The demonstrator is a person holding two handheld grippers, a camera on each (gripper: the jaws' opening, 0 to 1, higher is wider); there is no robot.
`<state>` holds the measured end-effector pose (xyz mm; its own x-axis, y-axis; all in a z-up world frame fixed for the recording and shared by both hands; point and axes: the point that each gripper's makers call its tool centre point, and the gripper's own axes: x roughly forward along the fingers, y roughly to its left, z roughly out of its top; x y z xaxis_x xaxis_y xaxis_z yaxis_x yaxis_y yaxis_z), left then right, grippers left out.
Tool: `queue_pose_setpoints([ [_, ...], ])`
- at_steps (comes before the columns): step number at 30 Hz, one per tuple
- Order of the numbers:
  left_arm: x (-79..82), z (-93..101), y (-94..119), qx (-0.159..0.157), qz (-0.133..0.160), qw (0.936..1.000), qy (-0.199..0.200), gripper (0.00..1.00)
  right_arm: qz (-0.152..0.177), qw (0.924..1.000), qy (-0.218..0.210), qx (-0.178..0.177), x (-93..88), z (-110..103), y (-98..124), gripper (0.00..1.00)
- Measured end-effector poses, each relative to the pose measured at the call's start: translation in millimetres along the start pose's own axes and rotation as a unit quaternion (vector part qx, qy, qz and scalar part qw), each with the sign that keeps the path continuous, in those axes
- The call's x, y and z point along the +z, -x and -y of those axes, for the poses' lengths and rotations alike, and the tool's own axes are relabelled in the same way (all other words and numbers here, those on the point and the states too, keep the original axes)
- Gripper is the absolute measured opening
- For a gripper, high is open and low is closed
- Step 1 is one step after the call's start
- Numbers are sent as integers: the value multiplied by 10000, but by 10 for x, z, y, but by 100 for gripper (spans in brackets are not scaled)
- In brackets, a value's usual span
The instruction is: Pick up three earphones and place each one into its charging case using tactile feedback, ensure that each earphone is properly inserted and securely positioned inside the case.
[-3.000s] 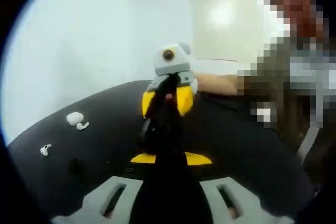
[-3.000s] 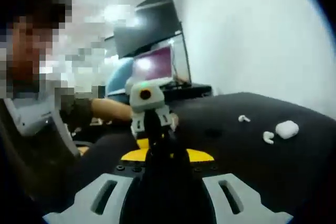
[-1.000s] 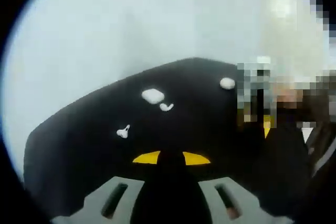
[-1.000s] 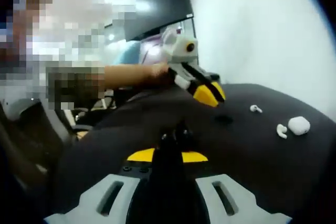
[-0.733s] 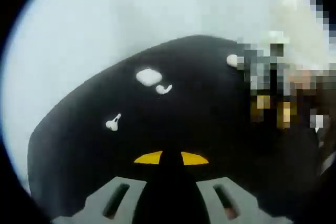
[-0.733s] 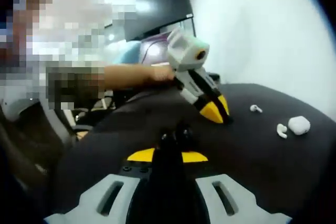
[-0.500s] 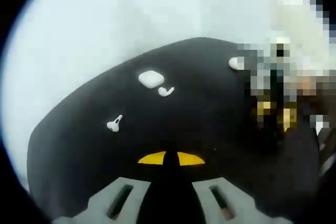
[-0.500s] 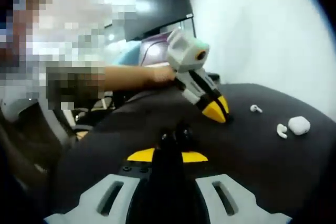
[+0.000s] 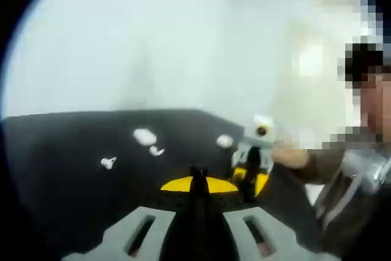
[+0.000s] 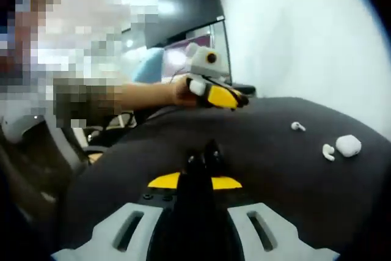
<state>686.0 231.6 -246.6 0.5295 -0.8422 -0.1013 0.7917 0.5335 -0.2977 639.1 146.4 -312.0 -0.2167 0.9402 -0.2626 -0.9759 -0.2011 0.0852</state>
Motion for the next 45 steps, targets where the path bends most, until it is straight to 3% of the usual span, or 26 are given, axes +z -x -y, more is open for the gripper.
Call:
queue_pose_setpoints([
  [6, 204, 392, 104, -895, 841, 9924, -42, 4, -2, 10000, -1, 2, -3, 9, -1, 18],
  [9, 208, 504, 100, -1124, 918, 9893, -124, 4, -1, 10000, 6, 6, -5, 12, 0, 18],
  [13, 216, 570, 79, -1260, 979, 9872, -55, 4, -1, 10000, 15, 9, -8, 17, 3, 18],
  [18, 377, 649, 111, -1530, 1378, 9785, 113, 4, -8, 10000, 30, 18, -13, 8, 1, 18],
  [28, 381, 669, 134, -1560, 1434, 9772, 128, 4, -16, 10000, 51, 21, -19, 2, -1, 18],
  [33, 247, 663, 92, -1485, 1154, 9821, 72, 4, -19, 10000, 52, 25, -21, 1, -2, 18],
  [35, 105, 652, 57, -1405, 769, 9870, -88, 4, -20, 10000, 54, 28, -21, 1, -3, 18],
  [36, -77, 603, 32, -1236, 251, 9916, -303, 4, -20, 10000, 52, 30, -22, -1, -4, 18],
  [40, -550, 472, -2, -730, -947, 9908, -637, 4, -23, 10000, 48, 35, -22, 1, -4, 18],
  [42, -678, 448, -1, -656, -1264, 9862, -849, 4, -23, 10000, 41, 39, -22, 4, -5, 18],
  [45, -695, 401, -4, -591, -1305, 9871, -717, 4, -23, 10000, 39, 38, -22, 5, -5, 18],
])
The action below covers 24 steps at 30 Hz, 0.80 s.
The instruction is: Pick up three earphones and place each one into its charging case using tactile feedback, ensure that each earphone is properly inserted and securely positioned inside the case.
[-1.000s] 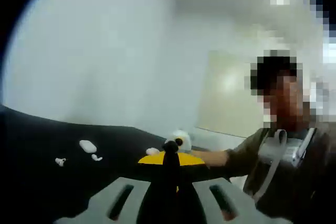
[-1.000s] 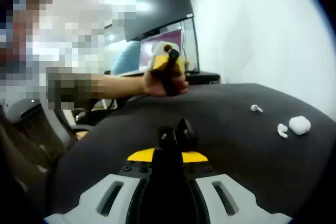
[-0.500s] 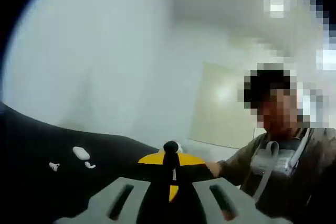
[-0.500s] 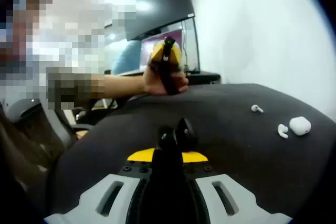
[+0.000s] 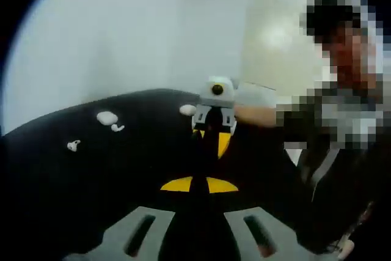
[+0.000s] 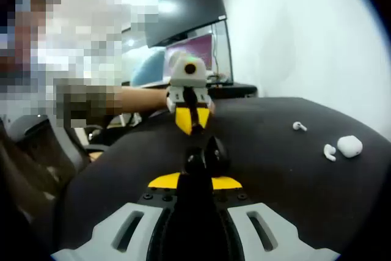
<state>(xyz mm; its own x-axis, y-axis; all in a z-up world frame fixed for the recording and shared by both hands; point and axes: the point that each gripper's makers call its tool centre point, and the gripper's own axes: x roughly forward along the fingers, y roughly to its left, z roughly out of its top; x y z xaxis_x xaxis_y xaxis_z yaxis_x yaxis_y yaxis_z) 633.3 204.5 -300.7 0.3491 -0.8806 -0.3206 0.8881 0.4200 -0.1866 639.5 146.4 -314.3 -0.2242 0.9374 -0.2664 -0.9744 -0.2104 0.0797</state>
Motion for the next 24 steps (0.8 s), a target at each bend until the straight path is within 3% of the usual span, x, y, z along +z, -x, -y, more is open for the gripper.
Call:
queue_pose_setpoints([
  [9, -124, -178, 65, 383, -513, 9979, -49, 4, 0, 10000, 9, 2, -1, -6, 0, 18],
  [19, -248, -173, 17, 355, -731, 9966, -160, 4, -1, 10000, 17, 1, 0, -14, -2, 18],
  [24, -238, -165, 30, 366, -708, 9966, -198, 4, -3, 10000, 21, -3, -2, -14, -4, 18],
])
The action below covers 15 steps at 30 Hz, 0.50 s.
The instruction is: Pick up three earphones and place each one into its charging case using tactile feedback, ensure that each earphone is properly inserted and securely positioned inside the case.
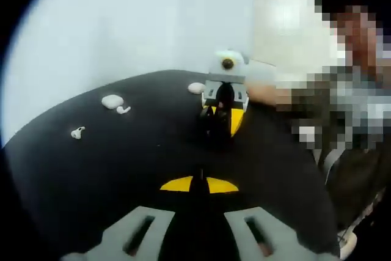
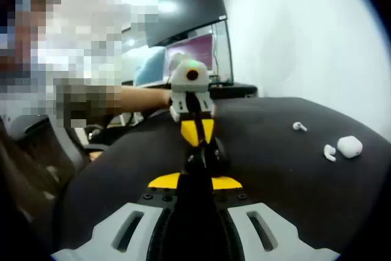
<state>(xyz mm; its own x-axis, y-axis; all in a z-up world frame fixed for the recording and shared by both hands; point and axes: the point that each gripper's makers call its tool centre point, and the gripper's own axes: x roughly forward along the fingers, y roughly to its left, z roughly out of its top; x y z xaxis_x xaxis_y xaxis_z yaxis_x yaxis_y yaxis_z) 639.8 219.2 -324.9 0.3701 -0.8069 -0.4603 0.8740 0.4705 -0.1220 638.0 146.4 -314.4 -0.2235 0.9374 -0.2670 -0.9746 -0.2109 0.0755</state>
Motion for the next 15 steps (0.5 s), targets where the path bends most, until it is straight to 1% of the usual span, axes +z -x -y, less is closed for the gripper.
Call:
queue_pose_setpoints([
  [2, 0, 3, 8, -8, -22, 10000, -50, 7, -1, 10000, 2, 1, -1, 0, -1, 18],
  [4, 9, 38, 16, -84, -6, 9999, -82, 11, -2, 10000, 1, 3, -1, 1, 0, 18],
  [7, 33, 60, 40, -111, 19, 9999, -113, 11, -2, 10000, 8, 4, -1, 1, 0, 18],
  [12, 205, 80, 81, -56, 249, 9995, -161, 11, -1, 10000, 13, 8, -2, 1, 1, 18],
  [13, 232, 88, 74, -12, 246, 9995, -189, 11, -2, 10000, 17, 8, -2, 0, 1, 18],
  [14, 225, 70, 65, 131, 110, 9994, -295, 11, -2, 10000, 19, 8, -3, -1, 1, 18],
  [15, 223, 75, 55, 164, 49, 9992, -375, 11, -1, 10000, 19, 9, -3, -1, 1, 18],
])
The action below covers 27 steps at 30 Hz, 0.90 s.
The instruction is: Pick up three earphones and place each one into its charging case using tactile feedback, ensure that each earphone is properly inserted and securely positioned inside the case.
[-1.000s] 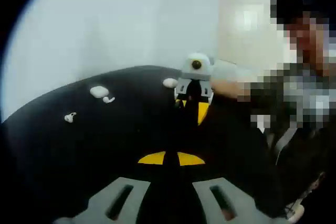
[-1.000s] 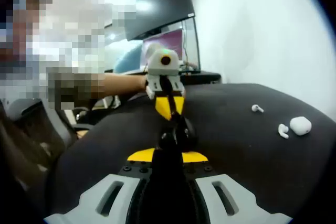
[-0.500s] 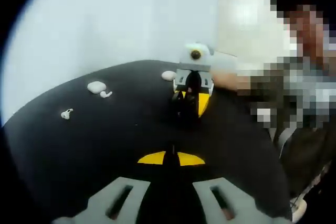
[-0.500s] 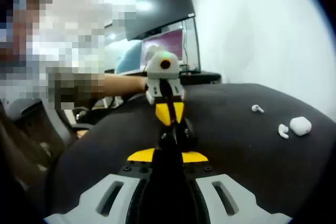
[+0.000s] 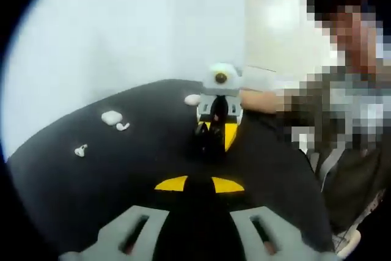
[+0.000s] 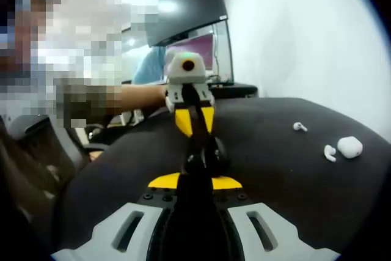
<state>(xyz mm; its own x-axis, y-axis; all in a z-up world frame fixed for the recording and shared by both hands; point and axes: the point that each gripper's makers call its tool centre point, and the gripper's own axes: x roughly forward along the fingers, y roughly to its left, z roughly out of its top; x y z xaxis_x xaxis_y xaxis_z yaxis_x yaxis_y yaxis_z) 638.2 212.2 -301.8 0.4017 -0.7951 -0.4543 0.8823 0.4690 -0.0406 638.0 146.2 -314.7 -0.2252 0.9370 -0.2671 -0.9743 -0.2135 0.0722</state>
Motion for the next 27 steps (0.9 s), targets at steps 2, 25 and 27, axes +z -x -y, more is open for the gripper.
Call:
queue_pose_setpoints([
  [2, -30, 0, -22, 167, -270, 9995, -11, 11, -1, 10000, 17, 6, -1, 0, 1, 18],
  [25, 36, 36, 83, 993, -3029, 9431, -943, 8, -10, 10000, 36, 7, 7, 20, 5, 18],
  [27, 43, 53, 19, 976, -3217, 9357, -1066, 7, -11, 10000, 37, 8, 14, 28, 4, 18],
])
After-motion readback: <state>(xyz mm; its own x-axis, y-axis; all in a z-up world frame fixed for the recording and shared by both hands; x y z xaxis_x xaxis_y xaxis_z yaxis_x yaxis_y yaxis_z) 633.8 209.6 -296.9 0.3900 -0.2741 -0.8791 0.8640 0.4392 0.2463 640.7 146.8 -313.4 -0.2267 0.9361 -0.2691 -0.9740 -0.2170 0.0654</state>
